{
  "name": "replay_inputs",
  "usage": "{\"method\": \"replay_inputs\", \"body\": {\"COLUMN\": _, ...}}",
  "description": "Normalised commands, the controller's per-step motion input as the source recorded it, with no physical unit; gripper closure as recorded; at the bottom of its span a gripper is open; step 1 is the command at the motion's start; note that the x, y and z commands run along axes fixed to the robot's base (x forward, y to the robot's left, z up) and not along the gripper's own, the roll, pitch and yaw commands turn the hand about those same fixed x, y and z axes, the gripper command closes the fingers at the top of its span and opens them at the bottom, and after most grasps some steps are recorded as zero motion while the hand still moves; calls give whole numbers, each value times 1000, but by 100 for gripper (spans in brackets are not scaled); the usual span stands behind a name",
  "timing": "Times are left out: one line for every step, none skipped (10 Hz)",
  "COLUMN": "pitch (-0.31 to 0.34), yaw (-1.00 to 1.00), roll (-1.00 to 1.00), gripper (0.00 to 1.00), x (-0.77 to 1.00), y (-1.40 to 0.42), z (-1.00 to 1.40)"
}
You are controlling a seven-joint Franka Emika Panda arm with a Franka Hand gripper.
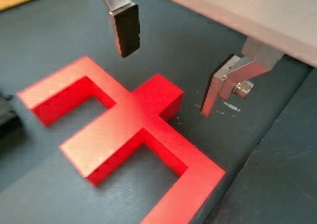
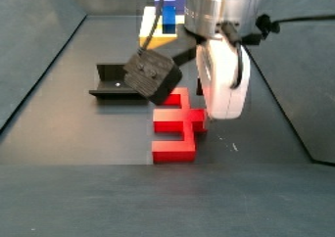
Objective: Pick up the red object. Move up. Place the red object on the fixture. Regrasp the red object. Move to above the board. Insert the red object.
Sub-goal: Pick up the red object.
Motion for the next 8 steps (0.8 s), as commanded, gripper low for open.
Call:
{"method": "replay_inputs", "body": {"pitch": -124, "yaw": 0, "roll": -14, "gripper": 0, "x": -31, "y": -80, "z": -497}}
{"method": "replay_inputs", "body": {"pitch": -73, "yaw": 0, "roll": 0, "gripper": 0, "x": -31, "y": -23, "z": -329}}
{"method": "replay_inputs", "body": {"pitch": -40, "yaw": 0, "roll": 0, "gripper": 0, "x": 0, "y": 0, "z": -326}}
{"method": "replay_inputs", "body": {"pitch": -10, "yaw": 0, "roll": -7, "gripper": 0, "x": 94, "y": 0, "z": -317}}
{"method": "replay_inputs", "body": {"pitch": 0, "yaw": 0, "roll": -60, "gripper": 0, "x": 189, "y": 54, "z": -194}}
{"method": "replay_inputs", "body": {"pitch": -3, "yaw": 0, "roll": -166, "gripper": 0, "x": 151, "y": 94, "z": -106}}
{"method": "replay_inputs", "body": {"pitch": -59, "yaw": 0, "roll": -221, "gripper": 0, "x": 200, "y": 77, "z": -160}}
{"method": "replay_inputs", "body": {"pitch": -91, "yaw": 0, "roll": -223, "gripper": 0, "x": 174, "y": 66, "z": -160}}
